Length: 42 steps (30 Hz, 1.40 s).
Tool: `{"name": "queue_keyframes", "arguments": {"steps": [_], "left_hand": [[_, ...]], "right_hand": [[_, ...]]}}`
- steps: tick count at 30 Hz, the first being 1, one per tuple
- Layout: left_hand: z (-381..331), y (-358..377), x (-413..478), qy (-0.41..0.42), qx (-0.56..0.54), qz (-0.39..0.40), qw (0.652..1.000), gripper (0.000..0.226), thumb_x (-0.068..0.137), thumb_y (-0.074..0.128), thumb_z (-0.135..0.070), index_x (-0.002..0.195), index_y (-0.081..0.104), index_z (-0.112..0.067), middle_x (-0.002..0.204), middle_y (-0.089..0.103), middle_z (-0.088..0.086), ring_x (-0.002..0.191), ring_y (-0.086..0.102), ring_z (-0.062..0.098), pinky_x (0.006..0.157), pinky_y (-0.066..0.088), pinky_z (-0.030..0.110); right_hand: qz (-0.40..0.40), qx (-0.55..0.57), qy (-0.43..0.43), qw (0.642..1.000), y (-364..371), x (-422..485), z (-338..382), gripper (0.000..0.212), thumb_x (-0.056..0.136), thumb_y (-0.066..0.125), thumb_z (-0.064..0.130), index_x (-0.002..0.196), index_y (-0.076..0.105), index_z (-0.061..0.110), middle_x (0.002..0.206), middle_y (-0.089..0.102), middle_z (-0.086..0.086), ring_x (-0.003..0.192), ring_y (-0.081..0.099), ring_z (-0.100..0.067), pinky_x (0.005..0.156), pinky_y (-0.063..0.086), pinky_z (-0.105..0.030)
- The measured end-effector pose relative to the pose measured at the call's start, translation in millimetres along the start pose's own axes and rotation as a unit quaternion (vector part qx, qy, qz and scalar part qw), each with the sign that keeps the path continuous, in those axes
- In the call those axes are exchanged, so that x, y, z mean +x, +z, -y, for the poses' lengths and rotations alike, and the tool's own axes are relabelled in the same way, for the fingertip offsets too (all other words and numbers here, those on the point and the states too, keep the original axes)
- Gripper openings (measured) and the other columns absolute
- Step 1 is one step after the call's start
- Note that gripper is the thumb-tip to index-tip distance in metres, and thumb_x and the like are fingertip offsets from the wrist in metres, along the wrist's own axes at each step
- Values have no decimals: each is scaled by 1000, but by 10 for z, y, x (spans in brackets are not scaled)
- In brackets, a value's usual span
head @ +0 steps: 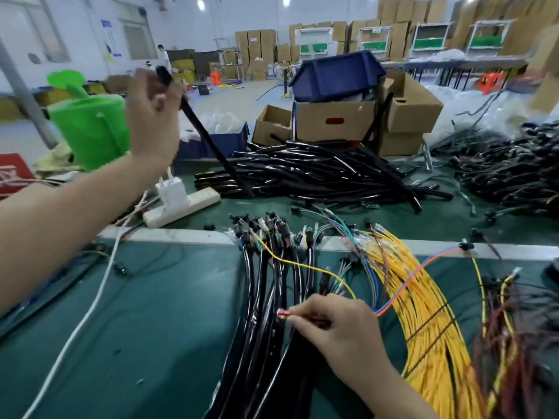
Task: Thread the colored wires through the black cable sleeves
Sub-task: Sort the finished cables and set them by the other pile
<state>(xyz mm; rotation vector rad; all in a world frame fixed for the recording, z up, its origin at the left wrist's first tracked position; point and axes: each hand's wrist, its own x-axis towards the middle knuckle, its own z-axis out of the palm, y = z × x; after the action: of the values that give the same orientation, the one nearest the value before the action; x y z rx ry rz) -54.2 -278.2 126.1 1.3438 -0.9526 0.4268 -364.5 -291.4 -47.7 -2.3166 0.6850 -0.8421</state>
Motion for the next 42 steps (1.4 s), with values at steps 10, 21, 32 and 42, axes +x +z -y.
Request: {"name": "queue_keyframes", "arguments": {"steps": [10,21,32,42], "left_hand": [[-445,-480,-1840,94,118,412,899,23,96,48,-11,114,61,-9,71,50,-22,64,48,-5,61,35,6],[-327,-463,-2470,-13,111,505,856,16,99,46,-22,107,57,-14,72,52,-15,64,46,4,63,38,23],[-293,-486,-2460,-16,101,507,856,14,97,49,-23,106,59,-17,70,53,-21,65,50,-4,61,36,11],[-283,-479,-2441,-65,78,527,844,12,97,50,-20,104,60,-21,65,58,-13,63,54,2,63,41,17]], "right_hand": [[2,253,100,962,-75,-55,115,8,75,77,7,74,76,15,66,72,-3,61,65,-10,62,50,-20],[34,301,129,944,-69,-64,119,9,74,76,0,76,74,9,72,73,-10,72,70,-25,79,55,-35],[52,269,101,956,-44,-61,72,9,74,77,9,77,76,16,74,73,-4,74,69,-21,74,54,-26],[80,254,73,961,-46,-87,54,13,76,77,8,75,75,21,71,71,-4,60,57,-8,60,43,-17]]}}
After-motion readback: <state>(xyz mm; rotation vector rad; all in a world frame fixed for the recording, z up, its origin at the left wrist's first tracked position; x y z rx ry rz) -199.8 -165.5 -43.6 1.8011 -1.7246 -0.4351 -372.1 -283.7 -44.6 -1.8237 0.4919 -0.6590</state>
